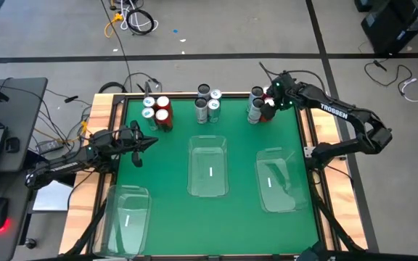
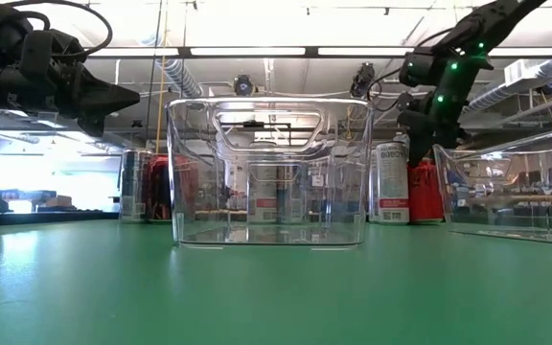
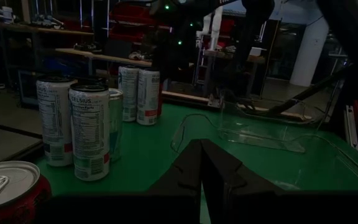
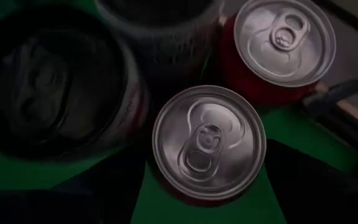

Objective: Sort soda cans
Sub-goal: Put the bottom right red-black soda can into the middle right transparent bin

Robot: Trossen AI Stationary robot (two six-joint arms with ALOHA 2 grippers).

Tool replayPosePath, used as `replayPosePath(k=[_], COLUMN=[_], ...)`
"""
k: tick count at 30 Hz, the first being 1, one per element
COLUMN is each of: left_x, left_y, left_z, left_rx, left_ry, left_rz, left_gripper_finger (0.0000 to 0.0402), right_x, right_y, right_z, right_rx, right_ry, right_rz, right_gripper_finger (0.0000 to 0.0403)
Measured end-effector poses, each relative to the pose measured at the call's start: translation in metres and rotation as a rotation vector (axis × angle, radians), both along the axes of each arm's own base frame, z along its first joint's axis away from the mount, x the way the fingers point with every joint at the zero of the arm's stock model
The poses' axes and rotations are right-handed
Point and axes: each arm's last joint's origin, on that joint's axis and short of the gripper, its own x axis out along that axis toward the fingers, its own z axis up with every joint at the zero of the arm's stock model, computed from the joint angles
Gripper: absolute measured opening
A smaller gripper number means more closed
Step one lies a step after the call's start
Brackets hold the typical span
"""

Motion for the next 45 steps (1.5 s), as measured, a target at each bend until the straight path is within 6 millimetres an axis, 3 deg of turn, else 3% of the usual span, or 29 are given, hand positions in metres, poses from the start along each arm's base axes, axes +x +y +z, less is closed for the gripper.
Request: replayPosePath(k=[12,20,24,39,45], left_x=[0.000,0.000,0.000,0.000,0.000], left_y=[0.000,0.000,0.000,0.000,0.000], left_z=[0.000,0.000,0.000,0.000,0.000], left_rx=[0.000,0.000,0.000,0.000,0.000], left_ry=[0.000,0.000,0.000,0.000,0.000], left_rz=[0.000,0.000,0.000,0.000,0.000], left_gripper_finger=[0.0012,0.0012,0.0012,0.0012,0.0012], right_x=[-0.002,-0.011,-0.010,0.004,0.009], right_y=[0.002,0.012,0.011,-0.007,-0.013], right_z=[-0.002,0.004,0.016,-0.013,-0.021], right_rx=[0.022,0.105,0.045,-0.003,-0.001], right_ry=[0.021,0.082,0.033,0.060,0.065], right_rz=[0.002,-0.012,-0.009,0.033,0.031], right_gripper_finger=[0.0291,0.0322,0.0339,0.0352,0.0339])
